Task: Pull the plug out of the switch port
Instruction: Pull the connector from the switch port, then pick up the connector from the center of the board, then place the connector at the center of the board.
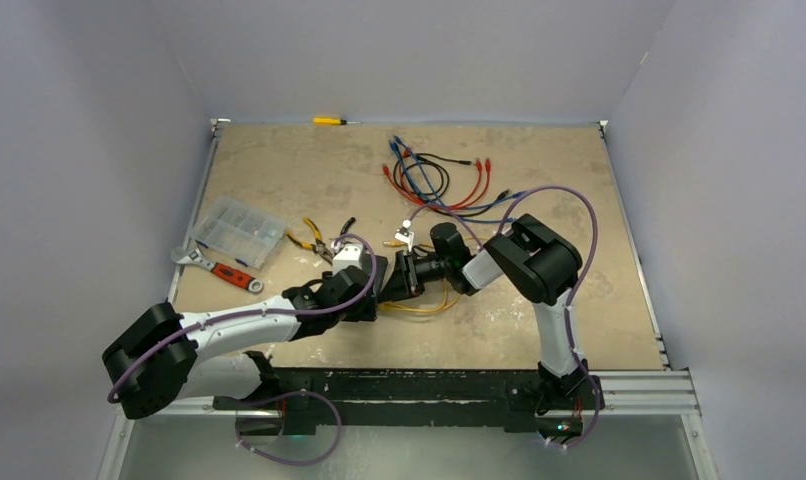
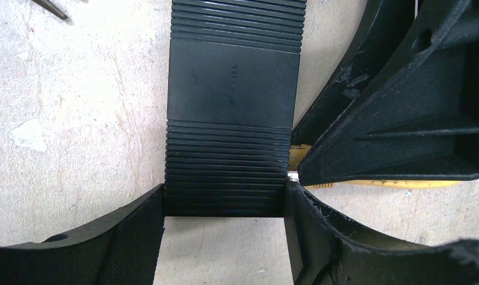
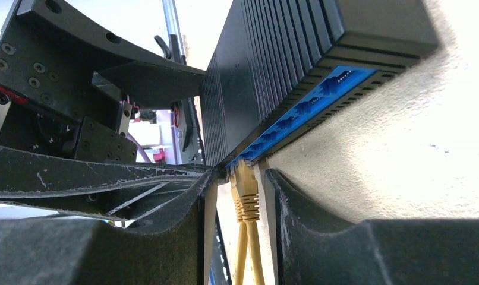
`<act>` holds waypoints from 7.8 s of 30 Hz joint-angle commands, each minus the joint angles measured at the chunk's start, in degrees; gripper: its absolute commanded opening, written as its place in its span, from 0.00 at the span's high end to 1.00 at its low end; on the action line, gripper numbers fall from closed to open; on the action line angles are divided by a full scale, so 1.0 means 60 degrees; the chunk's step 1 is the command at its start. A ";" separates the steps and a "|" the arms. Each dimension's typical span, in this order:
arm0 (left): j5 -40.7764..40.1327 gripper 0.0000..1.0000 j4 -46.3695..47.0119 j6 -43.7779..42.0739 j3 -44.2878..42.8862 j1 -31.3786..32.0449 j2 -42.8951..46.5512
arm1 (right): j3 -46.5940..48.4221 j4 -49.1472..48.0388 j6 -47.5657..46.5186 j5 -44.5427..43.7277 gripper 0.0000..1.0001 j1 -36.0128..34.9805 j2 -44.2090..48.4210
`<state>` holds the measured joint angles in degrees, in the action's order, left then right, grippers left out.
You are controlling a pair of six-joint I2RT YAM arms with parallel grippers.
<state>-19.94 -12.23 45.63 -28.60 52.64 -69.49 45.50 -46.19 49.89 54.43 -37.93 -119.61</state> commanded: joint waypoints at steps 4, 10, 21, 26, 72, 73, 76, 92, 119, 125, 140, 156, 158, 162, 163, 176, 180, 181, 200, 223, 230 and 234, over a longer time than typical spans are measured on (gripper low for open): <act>0.0285 1.00 -0.0392 -0.0070 0.0165 0.0062 -0.0015 | 0.0228 0.0043 -0.0075 -0.0332 0.62 -0.0067 -0.0351; 0.0250 1.00 -0.0450 -0.0073 0.0209 0.0070 0.0140 | 0.0332 0.0007 -0.0026 -0.0446 0.70 -0.0072 -0.0426; 0.0183 1.00 -0.0533 -0.0052 0.0209 0.0067 0.0197 | 0.0455 0.0176 -0.0154 -0.0445 1.00 -0.0067 -0.0623; 0.0043 1.00 -0.0693 0.0020 0.0142 0.0070 0.0154 | 0.0417 0.0494 -0.0389 -0.0456 1.00 -0.0068 -0.0514; -0.1403 1.00 -0.2409 0.1097 -0.0381 0.0059 -0.1151 | 0.0618 0.4199 -0.2770 -0.1756 1.00 -0.0068 0.1833; -0.1427 1.00 -0.2438 0.1128 -0.0378 0.0059 -0.1151 | 0.0620 0.4224 -0.2775 -0.1760 1.00 -0.0065 0.1874; -0.1464 1.00 -0.2483 0.1173 -0.0372 0.0059 -0.1169 | 0.0619 0.4335 -0.2816 -0.1814 1.00 -0.0071 0.2006; -0.1890 1.00 -0.3042 0.1510 -0.0607 0.0059 -0.1513 | 0.0517 0.5117 -0.3163 -0.2354 1.00 -0.0076 0.2894; -0.2748 1.00 -0.4298 0.2523 -0.0783 0.0061 -0.1191 | -0.0635 0.4947 -0.3161 -0.1529 1.00 0.0703 0.3611; -0.2113 1.00 -0.3449 0.1555 -0.0770 0.0068 -0.1202 | -0.0492 0.5046 -0.3283 -0.1613 1.00 0.0784 0.3685; -0.0701 1.00 -0.1741 -0.0067 -0.0570 0.0219 -0.0715 | 0.0693 0.5789 -0.3733 -0.3217 0.67 0.0785 0.3612; -0.0346 1.00 -0.1109 -0.0353 -0.0287 0.0220 -0.0240 | 0.0769 0.7927 -0.5072 -0.6796 0.34 -0.0221 0.4636; -0.0338 1.00 -0.1090 -0.0353 -0.0282 0.0236 -0.0243 | 0.0916 0.8123 -0.5077 -0.7342 0.35 -0.0537 0.4461; -0.0334 1.00 -0.1128 -0.0328 -0.0283 0.0235 -0.0316 | 0.1264 0.8437 -0.5090 -0.8341 0.37 -0.1320 0.4071; -0.0369 1.00 -0.1157 -0.0304 -0.0274 0.0235 -0.0316 | 0.1371 0.8546 -0.5105 -0.8567 0.38 -0.1490 0.3943; -0.0792 1.00 -0.1474 0.0018 -0.0259 0.0235 -0.0238 | 0.2319 0.9591 -0.4977 -1.1062 0.73 -0.2670 0.3090; -0.0864 1.00 -0.1547 0.0084 -0.0275 0.0235 -0.0312 | 0.2305 0.9532 -0.4886 -1.0902 0.98 -0.2685 0.3185; -0.0865 1.00 -0.1550 0.0102 -0.0275 0.0235 -0.0330 | 0.2329 0.9598 -0.4788 -1.0823 1.00 -0.2675 0.3243; -0.0278 1.00 -0.0990 0.0116 -0.0119 0.0236 -0.0222 | 0.2702 0.8183 -0.4291 -0.5929 1.00 -0.0770 0.5181; -0.0162 1.00 -0.0833 0.0046 0.0093 0.0240 -0.0085 | 0.4098 0.6879 -0.2500 -0.1818 1.00 0.2304 0.8124; -0.0190 1.00 -0.0846 0.0042 0.0068 0.0235 -0.0183 | 0.4909 0.7368 -0.2836 -0.2266 1.00 0.2644 0.8489; -0.0233 1.00 -0.0862 0.0011 0.0036 0.0237 -0.0151 | 0.5322 0.8293 -0.3503 -0.3038 1.00 0.2712 0.8106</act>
<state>-23.18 -16.23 45.45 -29.34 53.76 -69.19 73.73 -1.06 32.88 40.34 -22.09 -69.67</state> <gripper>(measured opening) 0.642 0.032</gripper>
